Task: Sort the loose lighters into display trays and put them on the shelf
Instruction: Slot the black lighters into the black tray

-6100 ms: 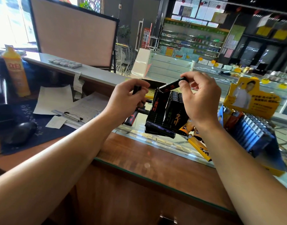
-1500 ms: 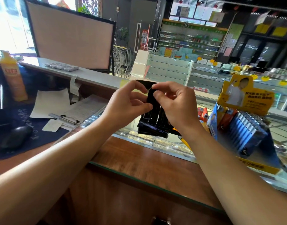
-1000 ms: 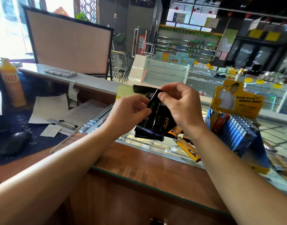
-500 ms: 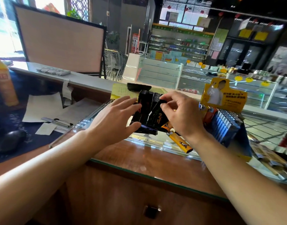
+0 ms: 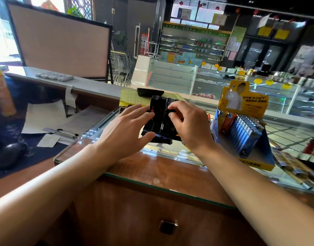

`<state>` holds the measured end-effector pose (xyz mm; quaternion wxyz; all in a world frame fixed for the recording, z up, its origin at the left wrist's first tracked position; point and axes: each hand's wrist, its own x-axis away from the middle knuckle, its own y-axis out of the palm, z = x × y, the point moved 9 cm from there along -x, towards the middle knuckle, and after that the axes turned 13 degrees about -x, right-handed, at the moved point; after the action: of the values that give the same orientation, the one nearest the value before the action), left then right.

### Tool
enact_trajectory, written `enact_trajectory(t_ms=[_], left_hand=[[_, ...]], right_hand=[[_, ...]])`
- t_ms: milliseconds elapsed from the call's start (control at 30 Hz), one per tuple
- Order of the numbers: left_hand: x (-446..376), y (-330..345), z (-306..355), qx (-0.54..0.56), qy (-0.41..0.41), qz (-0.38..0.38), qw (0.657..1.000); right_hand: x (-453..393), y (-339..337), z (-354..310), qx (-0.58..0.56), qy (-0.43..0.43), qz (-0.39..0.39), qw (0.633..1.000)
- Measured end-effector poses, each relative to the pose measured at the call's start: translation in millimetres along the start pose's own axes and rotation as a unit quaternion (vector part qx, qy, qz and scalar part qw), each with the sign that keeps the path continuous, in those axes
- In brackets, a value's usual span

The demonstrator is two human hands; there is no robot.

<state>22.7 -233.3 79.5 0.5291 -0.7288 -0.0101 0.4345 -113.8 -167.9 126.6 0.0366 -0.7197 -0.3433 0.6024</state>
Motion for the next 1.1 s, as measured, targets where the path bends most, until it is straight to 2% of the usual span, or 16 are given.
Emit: enact_trajectory(t_ms=[167,567,767,900,967,1100], left_hand=[[0.4,0.4,-0.6,0.015,-0.005,0.001,1.000],[0.2,0.4,1.2,-0.002,0.007,0.011,1.000],[1.8,-3.7,4.5,0.002,0.019,0.018,1.000],[3.3,-12.6,6.0,0.020,0.033,0.047,0.998],[4.1,-9.2,9.2,0.034,0.041,0.024,0.998],[6.9,0.0,18.6,0.043,0.039,-0.045,0.997]], right_hand=[[1.0,-1.7,4.9,-0.019,0.011,0.014,1.000],[3.3,1.4,-0.9,0.000,-0.013,-0.016,1.000],[3.1,6.7,5.4,0.098,-0.014,-0.044,0.994],[5.4,6.3,13.1,0.085,0.042,-0.122,0.988],[9.2,0.9,14.3,0.072,0.063,-0.143,0.985],[20.1,-19.3,16.5,0.070,0.078,-0.136,0.985]])
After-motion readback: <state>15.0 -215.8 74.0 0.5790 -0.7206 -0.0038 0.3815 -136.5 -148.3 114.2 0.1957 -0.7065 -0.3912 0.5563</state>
